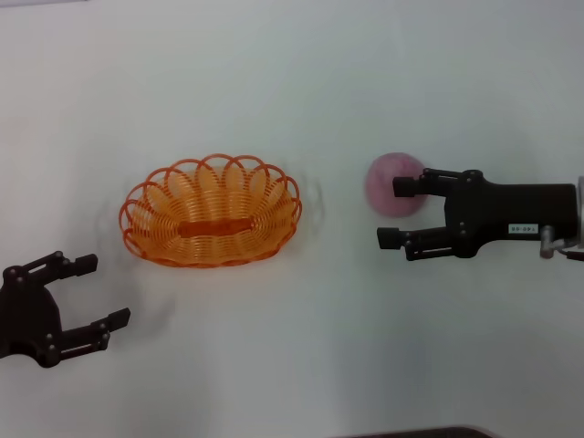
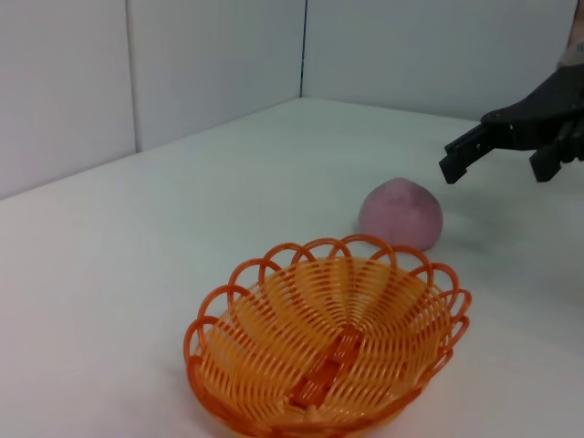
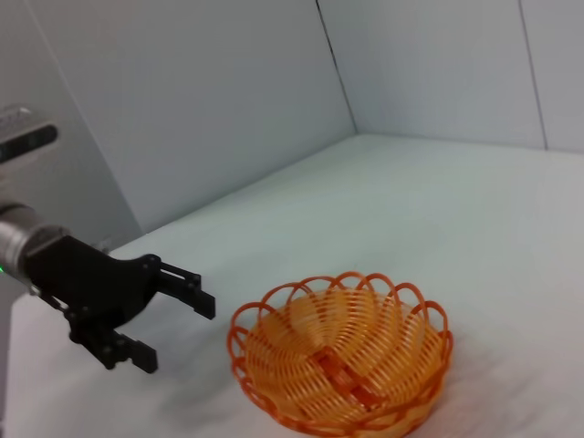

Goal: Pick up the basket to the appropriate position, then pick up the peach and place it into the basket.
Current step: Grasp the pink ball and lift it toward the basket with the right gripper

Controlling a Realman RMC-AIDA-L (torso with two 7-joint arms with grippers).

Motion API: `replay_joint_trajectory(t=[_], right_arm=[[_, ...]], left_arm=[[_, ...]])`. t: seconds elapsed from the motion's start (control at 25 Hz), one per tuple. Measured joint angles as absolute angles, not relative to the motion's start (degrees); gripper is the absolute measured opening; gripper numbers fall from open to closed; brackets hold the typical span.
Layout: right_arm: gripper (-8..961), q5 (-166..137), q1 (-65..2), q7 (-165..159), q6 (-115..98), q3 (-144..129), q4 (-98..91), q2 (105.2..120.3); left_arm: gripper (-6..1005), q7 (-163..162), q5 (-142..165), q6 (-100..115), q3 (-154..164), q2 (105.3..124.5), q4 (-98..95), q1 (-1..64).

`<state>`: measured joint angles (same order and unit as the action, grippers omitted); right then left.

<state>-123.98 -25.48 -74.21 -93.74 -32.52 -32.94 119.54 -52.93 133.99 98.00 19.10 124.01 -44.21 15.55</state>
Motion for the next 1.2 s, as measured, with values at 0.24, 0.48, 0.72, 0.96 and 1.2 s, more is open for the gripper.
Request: replay_joint_trajectory(t=[0.24, 0.48, 0.72, 0.96, 1.2], right_arm=[[956, -124.07, -25.69, -83.41, -94.56, -36.84, -38.37, 119.55], [956, -124.66, -25.79, -92.29, -95.14, -42.88, -47.65, 119.49], [957, -130.21, -28.65, -99.86, -96.14, -47.28, -56.18, 119.77], [950, -136.53, -32.99, -103.54, -97.8, -48.49, -62.38, 119.86], [941, -143.31, -37.74, -106.49, -99.16, -51.13, -65.28, 120.15]], left_arm=[[814, -52.8, 133.95, 97.85, 18.75, 124.02, -44.25, 15.46], [814, -52.58, 133.94, 97.82, 18.37, 124.02, -44.25, 15.49], [814, -52.57, 133.94, 97.82, 18.36, 124.02, -44.21, 15.56], [814, -52.58, 133.94, 98.0, 18.37, 124.02, -44.2, 15.56], [814, -52.58, 133.89, 98.01, 18.37, 124.02, -44.2, 15.56]])
